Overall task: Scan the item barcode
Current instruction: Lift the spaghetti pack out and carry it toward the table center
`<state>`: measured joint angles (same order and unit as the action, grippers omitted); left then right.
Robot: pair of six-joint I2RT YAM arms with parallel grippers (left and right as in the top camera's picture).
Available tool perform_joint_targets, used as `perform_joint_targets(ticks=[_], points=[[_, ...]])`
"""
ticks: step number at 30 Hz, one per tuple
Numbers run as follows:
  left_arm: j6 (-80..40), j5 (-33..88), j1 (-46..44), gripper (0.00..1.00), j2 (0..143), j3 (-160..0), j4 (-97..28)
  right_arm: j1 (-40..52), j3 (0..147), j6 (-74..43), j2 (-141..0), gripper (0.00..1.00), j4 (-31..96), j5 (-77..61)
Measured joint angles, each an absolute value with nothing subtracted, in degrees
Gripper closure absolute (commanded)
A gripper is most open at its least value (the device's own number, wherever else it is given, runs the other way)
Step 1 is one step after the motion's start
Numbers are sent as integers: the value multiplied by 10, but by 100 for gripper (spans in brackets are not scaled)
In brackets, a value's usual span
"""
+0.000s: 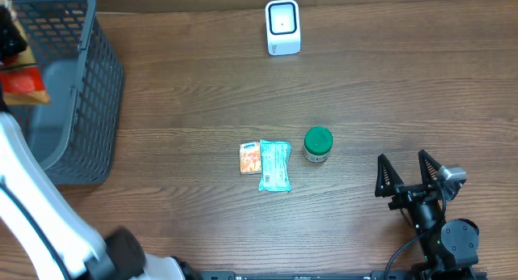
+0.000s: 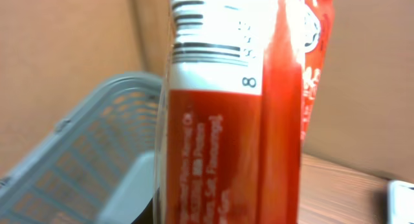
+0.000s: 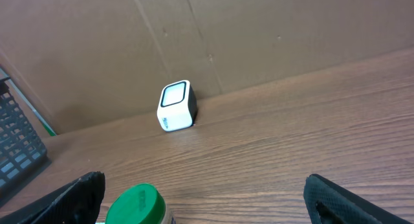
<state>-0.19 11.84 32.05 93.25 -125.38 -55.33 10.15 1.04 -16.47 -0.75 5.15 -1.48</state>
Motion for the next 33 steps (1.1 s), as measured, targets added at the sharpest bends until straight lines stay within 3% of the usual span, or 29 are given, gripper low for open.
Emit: perform_joint_targets(ticks=[7,12,16,25,33], points=[[-46,122,207,96,877,-1254,-751,102,10,-165,-8,0,51,-15],[-56,83,131,96,902,-1154,-793,102,10,-165,-7,0,51,-15],[-59,56,79,96,909,-1027,-761,102,10,-165,-8,0,51,-15],[-123,27,-43,96,913,-732,-543,102,10,-165,-8,0,52,-15],[-176,-9,-105,96,914,-593,-435,102,10,-165,-8,0,51,-15]])
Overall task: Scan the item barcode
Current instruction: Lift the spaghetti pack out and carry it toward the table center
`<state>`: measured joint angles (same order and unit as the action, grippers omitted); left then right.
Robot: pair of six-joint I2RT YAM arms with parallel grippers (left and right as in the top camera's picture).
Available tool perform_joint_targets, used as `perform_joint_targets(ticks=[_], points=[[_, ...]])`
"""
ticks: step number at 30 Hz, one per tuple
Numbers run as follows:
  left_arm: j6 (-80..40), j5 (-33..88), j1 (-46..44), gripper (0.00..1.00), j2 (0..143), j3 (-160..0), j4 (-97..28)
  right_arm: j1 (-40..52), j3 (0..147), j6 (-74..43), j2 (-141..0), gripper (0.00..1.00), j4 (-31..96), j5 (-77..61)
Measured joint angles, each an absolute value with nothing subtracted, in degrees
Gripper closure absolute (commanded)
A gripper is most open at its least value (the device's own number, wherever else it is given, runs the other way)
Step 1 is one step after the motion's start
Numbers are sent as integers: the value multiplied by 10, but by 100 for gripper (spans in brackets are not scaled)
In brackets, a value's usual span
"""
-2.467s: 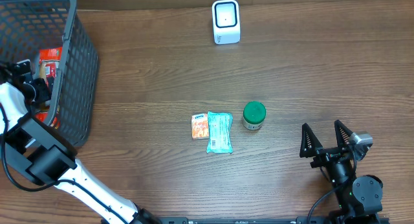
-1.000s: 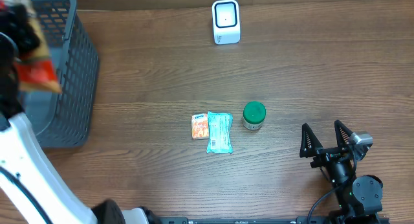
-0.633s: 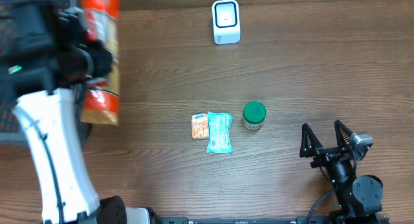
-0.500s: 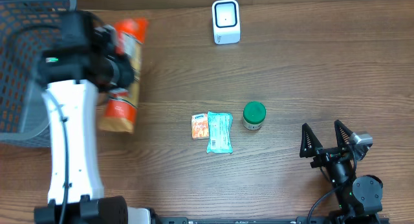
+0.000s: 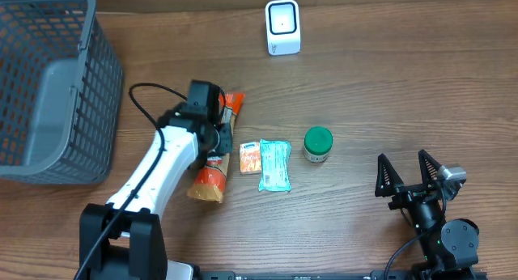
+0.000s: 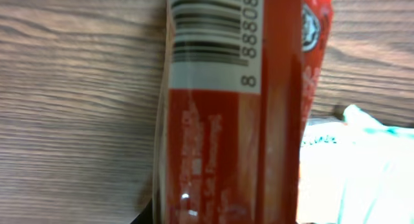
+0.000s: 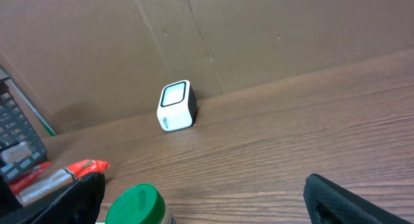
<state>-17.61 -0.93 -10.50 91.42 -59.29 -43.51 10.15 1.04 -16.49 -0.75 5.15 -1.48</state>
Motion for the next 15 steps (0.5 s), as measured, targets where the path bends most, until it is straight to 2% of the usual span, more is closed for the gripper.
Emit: perform_joint_targets(ticks=[3,10,15], points=[[-183,-18,-113,94,914,-570,-405,102,10,-164,-8,0,51,-15],[-193,-23,-113,76,914,-550,-376,102,10,-165,-8,0,51,-15],[-196,-23,-113,76,914,-549,-376,102,10,-165,-8,0,51,-15]])
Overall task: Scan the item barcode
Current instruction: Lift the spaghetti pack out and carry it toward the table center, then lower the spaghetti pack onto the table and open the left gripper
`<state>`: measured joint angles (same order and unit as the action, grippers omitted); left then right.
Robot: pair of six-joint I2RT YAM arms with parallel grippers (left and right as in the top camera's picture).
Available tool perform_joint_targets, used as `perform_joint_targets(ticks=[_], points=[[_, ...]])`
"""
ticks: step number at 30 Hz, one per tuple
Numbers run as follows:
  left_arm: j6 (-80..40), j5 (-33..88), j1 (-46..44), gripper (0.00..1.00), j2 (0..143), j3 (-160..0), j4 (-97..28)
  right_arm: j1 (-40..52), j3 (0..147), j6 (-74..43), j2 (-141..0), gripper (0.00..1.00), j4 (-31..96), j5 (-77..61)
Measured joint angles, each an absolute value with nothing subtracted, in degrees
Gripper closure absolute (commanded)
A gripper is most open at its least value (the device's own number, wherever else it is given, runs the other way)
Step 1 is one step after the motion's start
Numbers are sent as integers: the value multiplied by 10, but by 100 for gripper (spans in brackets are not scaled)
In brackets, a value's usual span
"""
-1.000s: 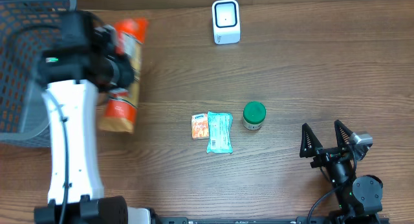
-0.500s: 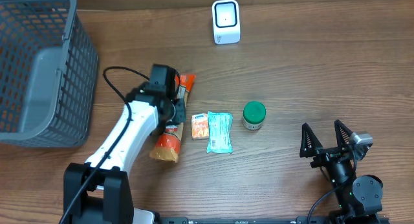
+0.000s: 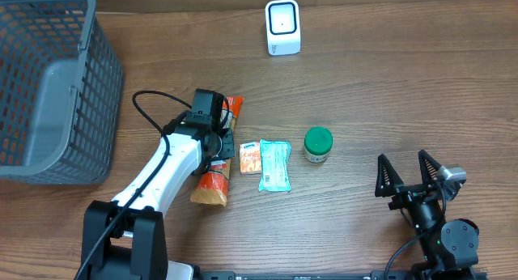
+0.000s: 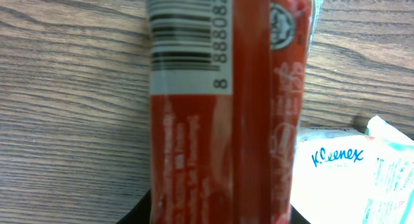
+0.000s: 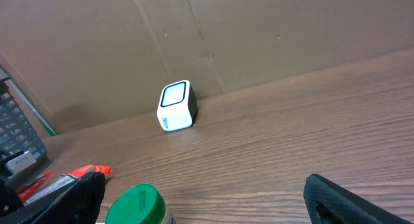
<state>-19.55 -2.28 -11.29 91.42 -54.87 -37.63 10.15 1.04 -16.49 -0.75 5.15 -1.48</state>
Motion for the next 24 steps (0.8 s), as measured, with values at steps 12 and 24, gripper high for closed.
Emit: perform_joint_targets(ticks=[12,24], points=[[-198,-10,-113,23,914,-528,-356,102,10,-165,-8,0,51,-15],[-196,11,-113,0,914,-569,-406,102,10,-165,-8,0,51,-15]])
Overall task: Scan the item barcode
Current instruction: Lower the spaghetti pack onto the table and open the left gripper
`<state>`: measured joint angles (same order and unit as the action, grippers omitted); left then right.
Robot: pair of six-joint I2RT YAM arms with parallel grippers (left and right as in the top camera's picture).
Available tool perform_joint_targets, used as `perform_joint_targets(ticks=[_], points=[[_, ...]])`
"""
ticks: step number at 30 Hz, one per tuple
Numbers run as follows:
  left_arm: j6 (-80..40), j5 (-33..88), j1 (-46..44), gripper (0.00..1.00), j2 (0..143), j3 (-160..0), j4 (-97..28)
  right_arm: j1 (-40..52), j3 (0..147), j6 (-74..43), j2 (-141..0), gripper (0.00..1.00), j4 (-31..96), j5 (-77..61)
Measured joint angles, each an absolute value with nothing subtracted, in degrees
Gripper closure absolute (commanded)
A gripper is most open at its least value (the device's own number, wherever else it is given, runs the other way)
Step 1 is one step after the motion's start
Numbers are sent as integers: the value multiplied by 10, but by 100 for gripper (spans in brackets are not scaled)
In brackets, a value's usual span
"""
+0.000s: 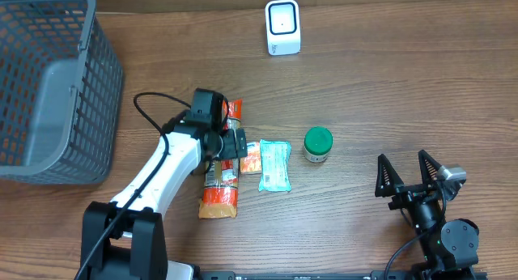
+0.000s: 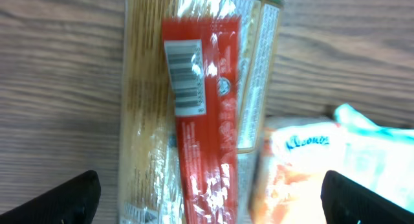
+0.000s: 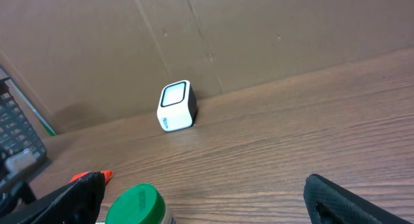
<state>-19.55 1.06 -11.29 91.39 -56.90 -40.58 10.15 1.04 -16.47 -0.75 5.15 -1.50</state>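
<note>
A long red and clear noodle packet [image 1: 219,185] lies flat on the table, its barcode [image 2: 184,78] facing up. My left gripper [image 1: 225,144] hovers open just above it, jaws spread either side of the packet [image 2: 200,153] and touching nothing. The white scanner [image 1: 282,27] stands at the far edge and shows too in the right wrist view [image 3: 174,106]. My right gripper [image 1: 413,181] rests open near the front right, holding nothing.
A teal tissue pack [image 1: 275,165] and a small orange packet [image 1: 251,157] lie right beside the noodle packet. A green-lidded jar [image 1: 318,144] stands to their right. A grey wire basket [image 1: 48,86] fills the far left corner.
My left gripper was shut on the noodle packet just over the table. Now it is open and the packet lies flat under it. The right arm has not moved.
My left gripper held the noodle packet over the basket at the far left. Then it held the packet low over the table beside the small orange packet, and stayed there a moment later. Now the packet lies released on the table.
</note>
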Motion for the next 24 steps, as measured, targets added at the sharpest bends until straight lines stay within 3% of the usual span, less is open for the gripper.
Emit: perform_joint_targets(ticks=[19,24], points=[[-161,-12,-111,0,912,-895,-594,102,10,-165,-8,0,51,-15],[-154,-62,-67,0,910,-968,-614,102,10,-164,-8,0,51,-15]])
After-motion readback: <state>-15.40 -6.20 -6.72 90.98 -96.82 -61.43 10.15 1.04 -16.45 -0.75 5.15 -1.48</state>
